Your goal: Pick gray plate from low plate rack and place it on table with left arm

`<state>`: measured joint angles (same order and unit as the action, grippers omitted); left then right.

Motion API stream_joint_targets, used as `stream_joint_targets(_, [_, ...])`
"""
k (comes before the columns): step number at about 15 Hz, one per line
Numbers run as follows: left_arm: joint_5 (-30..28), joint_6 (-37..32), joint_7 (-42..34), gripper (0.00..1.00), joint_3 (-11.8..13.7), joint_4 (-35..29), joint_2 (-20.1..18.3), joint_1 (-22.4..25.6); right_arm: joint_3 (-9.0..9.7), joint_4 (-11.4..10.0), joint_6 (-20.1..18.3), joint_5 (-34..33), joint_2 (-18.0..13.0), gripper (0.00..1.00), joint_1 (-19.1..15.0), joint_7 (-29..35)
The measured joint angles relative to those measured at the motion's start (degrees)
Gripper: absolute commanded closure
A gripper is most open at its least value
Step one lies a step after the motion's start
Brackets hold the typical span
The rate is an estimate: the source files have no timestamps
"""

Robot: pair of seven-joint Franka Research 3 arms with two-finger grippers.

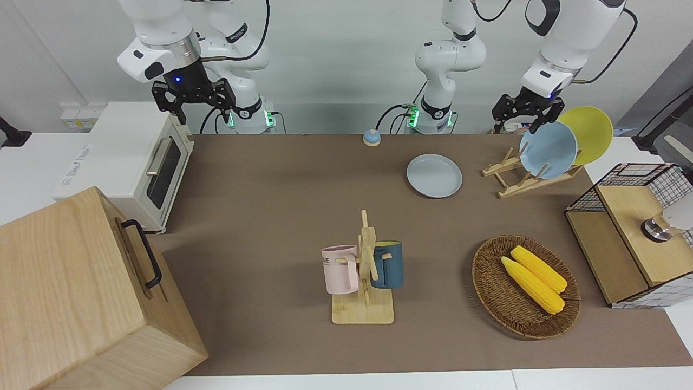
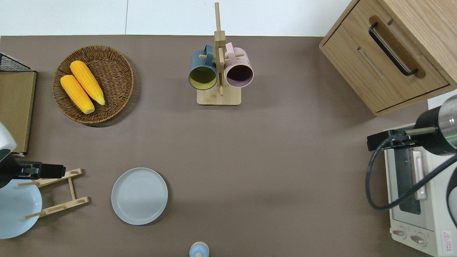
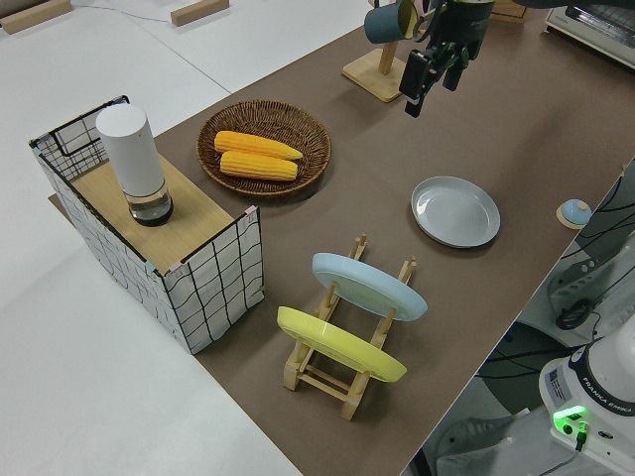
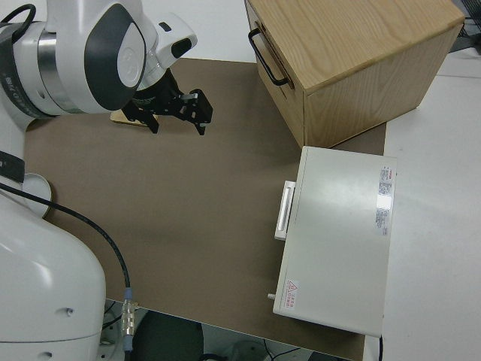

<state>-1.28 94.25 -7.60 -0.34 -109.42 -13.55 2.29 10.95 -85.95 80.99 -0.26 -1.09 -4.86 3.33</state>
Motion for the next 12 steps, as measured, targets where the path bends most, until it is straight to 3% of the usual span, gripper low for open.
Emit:
stream_joint_targets(6, [3.94,1.24,-0.50,0.02,-2.39,0.86,0.84,-0.39,0.00,0.00,0.00,0.00,0.00,0.013,0.00,0.00])
stream_joint_targets(12, [1.50,4.81,-0.88,0.00,-2.64,0.37,1.55,-0.42,0.00,0.00,0.00,0.00,0.00,0.011,0.00,0.00])
